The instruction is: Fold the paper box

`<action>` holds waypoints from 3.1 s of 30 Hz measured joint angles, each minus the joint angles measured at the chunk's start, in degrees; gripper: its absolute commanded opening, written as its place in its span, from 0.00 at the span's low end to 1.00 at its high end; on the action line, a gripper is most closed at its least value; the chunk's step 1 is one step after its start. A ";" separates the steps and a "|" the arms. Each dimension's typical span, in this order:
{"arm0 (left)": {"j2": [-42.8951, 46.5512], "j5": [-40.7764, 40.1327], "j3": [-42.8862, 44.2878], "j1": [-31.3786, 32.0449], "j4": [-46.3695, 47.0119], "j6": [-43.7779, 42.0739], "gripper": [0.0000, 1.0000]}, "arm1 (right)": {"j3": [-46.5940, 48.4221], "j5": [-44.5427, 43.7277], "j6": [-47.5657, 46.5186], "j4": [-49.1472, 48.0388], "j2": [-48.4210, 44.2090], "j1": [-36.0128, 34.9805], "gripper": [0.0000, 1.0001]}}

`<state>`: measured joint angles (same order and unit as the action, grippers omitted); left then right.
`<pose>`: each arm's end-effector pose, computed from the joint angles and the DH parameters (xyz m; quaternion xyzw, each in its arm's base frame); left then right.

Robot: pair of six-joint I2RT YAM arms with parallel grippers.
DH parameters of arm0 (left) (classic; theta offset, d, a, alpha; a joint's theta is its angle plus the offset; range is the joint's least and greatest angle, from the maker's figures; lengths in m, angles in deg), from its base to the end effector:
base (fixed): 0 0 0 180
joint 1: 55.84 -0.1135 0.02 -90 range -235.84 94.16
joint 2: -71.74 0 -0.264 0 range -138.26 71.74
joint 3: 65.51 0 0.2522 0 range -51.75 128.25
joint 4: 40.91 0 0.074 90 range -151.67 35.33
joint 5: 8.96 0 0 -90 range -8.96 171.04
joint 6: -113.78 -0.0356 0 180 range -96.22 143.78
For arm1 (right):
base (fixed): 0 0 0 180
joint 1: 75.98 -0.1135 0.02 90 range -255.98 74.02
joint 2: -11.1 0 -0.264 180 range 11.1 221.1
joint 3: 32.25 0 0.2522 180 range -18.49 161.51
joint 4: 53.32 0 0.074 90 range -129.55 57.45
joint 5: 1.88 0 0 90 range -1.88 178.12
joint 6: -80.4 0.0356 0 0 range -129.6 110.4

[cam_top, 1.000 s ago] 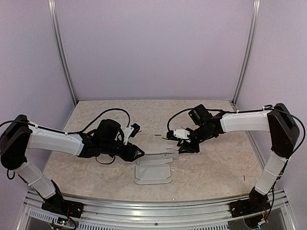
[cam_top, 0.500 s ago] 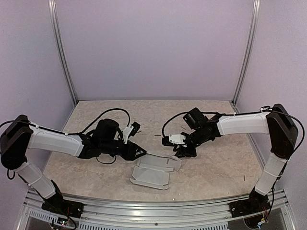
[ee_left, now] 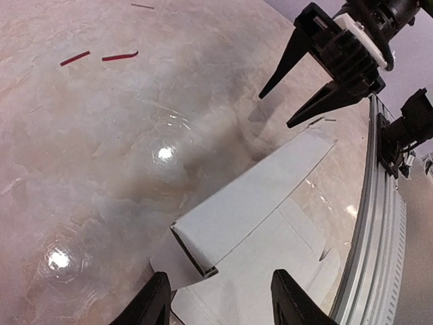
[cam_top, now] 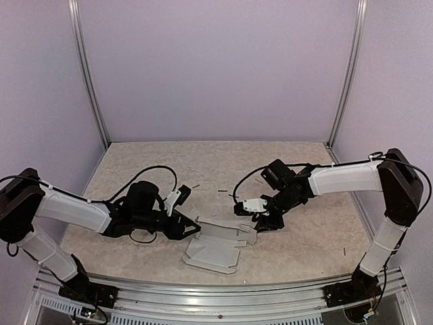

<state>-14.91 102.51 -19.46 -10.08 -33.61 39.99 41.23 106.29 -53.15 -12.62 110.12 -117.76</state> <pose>0.1899 -0.2137 0.1541 0.3060 0.8135 -0.3807 0.3156 0.2405 0.2297 0.1668 -0.6788 0.6885 0.1514 0.2056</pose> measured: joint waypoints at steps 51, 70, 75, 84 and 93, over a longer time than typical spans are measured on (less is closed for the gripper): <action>17.81 -34.53 -0.11 19.30 -18.69 48.76 0.53 | -2.69 4.28 13.62 -6.97 -1.27 -8.85 0.43; 2.23 -18.18 15.39 10.60 -20.13 41.00 0.51 | -4.39 -0.61 14.05 -6.78 -7.13 -8.85 0.44; 3.78 -19.04 24.68 11.78 -35.32 28.20 0.51 | -7.37 -2.80 13.53 -6.32 -12.46 -8.52 0.44; 8.37 -45.75 8.52 28.92 -22.64 -23.43 0.45 | -9.20 -3.43 13.27 -6.38 -19.45 -3.54 0.44; 1.38 -56.72 -1.86 27.93 8.35 -58.05 0.45 | -9.20 -2.25 13.66 -6.45 -19.54 -0.92 0.44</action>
<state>-13.54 45.79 -21.32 17.85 -25.26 -18.06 32.03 104.04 -39.49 -19.06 90.58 -118.68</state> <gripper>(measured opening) 0.459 0.439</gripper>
